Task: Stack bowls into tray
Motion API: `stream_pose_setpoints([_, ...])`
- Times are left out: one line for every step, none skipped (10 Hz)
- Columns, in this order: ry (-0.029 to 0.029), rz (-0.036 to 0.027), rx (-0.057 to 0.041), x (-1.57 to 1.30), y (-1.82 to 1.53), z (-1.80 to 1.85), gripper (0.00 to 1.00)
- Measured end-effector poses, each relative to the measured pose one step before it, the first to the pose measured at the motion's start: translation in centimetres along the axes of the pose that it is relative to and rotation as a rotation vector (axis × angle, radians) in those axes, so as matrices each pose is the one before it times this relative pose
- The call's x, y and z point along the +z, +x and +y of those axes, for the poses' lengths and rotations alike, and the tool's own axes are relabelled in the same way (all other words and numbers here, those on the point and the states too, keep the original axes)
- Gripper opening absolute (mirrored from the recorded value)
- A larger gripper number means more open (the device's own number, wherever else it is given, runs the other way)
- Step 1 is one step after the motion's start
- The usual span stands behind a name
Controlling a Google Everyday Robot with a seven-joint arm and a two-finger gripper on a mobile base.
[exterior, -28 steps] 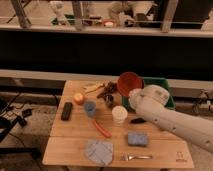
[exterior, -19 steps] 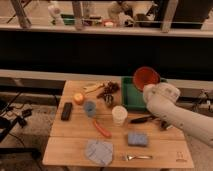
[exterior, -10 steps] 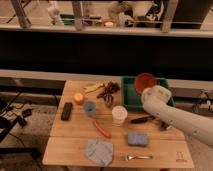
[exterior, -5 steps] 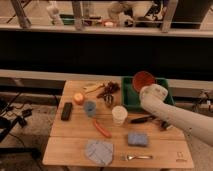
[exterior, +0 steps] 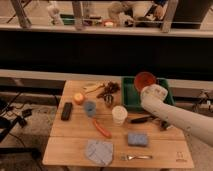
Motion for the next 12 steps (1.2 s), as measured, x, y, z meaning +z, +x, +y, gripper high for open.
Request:
stream_pose_setpoints([0.00084, 0.00047, 0.00024, -0.032, 0.036, -0.054, 0.0])
stream_pose_setpoints([-0.00043, 0.0012, 0.00119, -0.002, 0.119, 0.04, 0.0])
stream_pose_setpoints([0.00023, 0.00028, 0.0003, -0.012, 0.031, -0.012, 0.0])
stream_pose_setpoints([-0.00026, -0.00027, -0.00029, 0.013, -0.029, 0.014, 0.0])
stream_pose_setpoints([-0.00219, -0.00204, 0.00277, -0.002, -0.092, 0.014, 0.0])
stream_pose_setpoints([-0.0158, -0.00708, 0.01964, -0.107, 0.016, 0.232, 0.0])
stream_pose_setpoints([-0.0126, -0.00419, 0.02526, -0.225, 0.076, 0.236, 0.0])
stream_pose_setpoints([-0.01938, -0.00541, 0.03829, -0.136, 0.305, 0.345, 0.0])
stream_pose_setpoints([-0.01045, -0.00528, 0.01639, -0.059, -0.006, 0.094, 0.0])
stream_pose_setpoints([-0.00928, -0.01051, 0.00955, 0.077, -0.268, 0.173, 0.0])
stream_pose_setpoints([-0.00412, -0.00815, 0.00825, -0.007, -0.07, 0.016, 0.0])
stream_pose_setpoints([-0.00263, -0.00814, 0.00424, 0.08, 0.019, 0.076, 0.0])
